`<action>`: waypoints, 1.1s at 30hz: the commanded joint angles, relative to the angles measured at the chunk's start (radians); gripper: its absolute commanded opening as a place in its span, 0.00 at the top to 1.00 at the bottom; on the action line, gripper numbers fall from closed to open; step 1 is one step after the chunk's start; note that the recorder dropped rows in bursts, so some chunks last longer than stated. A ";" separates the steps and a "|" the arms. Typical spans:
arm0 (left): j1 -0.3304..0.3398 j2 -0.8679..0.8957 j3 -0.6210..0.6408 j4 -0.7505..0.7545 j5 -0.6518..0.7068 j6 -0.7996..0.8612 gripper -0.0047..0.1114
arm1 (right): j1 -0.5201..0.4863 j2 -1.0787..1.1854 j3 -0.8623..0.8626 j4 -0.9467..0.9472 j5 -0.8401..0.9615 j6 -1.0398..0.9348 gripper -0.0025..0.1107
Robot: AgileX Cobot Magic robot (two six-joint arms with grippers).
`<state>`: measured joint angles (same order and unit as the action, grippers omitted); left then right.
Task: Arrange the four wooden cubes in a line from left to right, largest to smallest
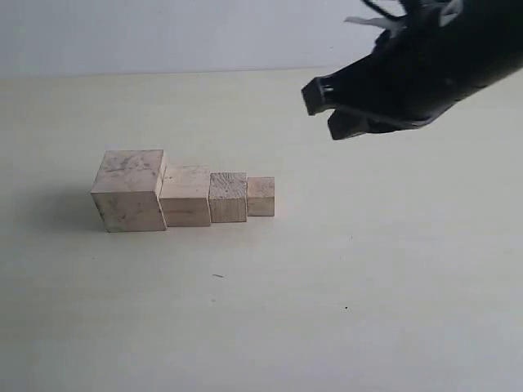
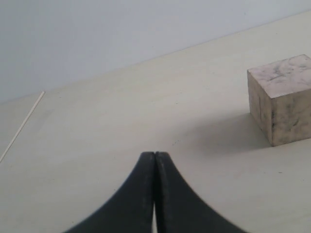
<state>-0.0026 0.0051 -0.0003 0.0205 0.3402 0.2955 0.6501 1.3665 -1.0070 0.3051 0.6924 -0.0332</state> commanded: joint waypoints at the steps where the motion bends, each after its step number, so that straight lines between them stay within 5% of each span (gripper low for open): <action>1: -0.007 -0.005 0.000 -0.001 -0.013 -0.003 0.96 | 0.001 -0.186 0.117 0.008 -0.092 -0.008 0.98; 24: -0.007 -0.005 0.000 -0.001 -0.013 -0.003 0.96 | -0.006 -0.651 0.133 -0.128 -0.037 0.010 0.98; 33: -0.007 -0.005 0.000 -0.001 -0.013 -0.003 0.96 | -0.293 -0.833 0.317 -0.080 -0.215 0.010 0.98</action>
<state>-0.0026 0.0051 -0.0003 0.0205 0.3402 0.2955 0.4435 0.5844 -0.7593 0.2060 0.5634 -0.0245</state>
